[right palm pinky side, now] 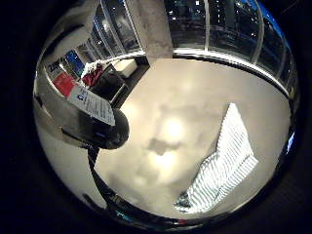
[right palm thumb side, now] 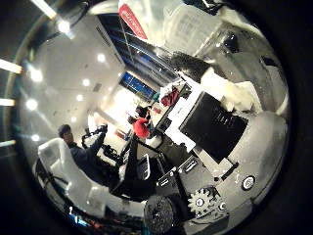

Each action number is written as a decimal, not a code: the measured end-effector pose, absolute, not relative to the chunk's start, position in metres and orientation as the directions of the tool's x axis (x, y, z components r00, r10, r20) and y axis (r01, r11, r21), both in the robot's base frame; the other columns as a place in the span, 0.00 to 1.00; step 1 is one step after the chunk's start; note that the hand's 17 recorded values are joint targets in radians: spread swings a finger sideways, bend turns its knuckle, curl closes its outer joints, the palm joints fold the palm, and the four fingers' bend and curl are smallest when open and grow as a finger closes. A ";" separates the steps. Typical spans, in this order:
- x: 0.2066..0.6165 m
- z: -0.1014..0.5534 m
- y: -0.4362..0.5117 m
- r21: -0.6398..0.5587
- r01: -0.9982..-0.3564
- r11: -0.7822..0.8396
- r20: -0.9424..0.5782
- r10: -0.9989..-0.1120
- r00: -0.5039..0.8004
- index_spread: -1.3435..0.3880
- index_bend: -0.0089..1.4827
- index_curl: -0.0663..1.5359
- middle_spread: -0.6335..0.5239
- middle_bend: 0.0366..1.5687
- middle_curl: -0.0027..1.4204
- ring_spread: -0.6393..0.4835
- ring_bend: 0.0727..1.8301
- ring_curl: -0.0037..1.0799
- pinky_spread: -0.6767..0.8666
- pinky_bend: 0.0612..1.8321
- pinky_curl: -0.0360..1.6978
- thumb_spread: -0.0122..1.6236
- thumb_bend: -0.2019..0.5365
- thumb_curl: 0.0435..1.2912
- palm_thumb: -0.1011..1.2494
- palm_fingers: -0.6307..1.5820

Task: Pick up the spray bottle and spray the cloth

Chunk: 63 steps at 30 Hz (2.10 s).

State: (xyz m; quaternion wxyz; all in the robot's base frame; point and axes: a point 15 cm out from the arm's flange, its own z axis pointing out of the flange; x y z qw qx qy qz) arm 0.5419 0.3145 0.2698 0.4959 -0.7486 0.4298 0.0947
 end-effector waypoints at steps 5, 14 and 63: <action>0.545 0.233 0.318 -0.654 -0.749 -0.108 -0.619 -0.493 0.612 0.65 0.79 0.53 0.46 0.86 0.48 0.42 0.80 0.59 0.35 0.54 0.88 0.44 0.25 0.69 0.82 0.81; 0.553 0.171 0.321 -0.631 -0.765 -0.129 -0.641 -0.468 0.608 0.66 0.79 0.53 0.46 0.86 0.48 0.42 0.80 0.59 0.35 0.54 0.88 0.45 0.25 0.69 0.81 0.81; 0.565 0.142 0.276 -0.675 -0.592 -0.441 -0.345 -0.521 0.781 0.54 0.13 0.28 0.54 0.15 0.23 0.60 0.26 0.21 0.75 0.25 0.33 0.67 0.24 0.32 0.58 0.34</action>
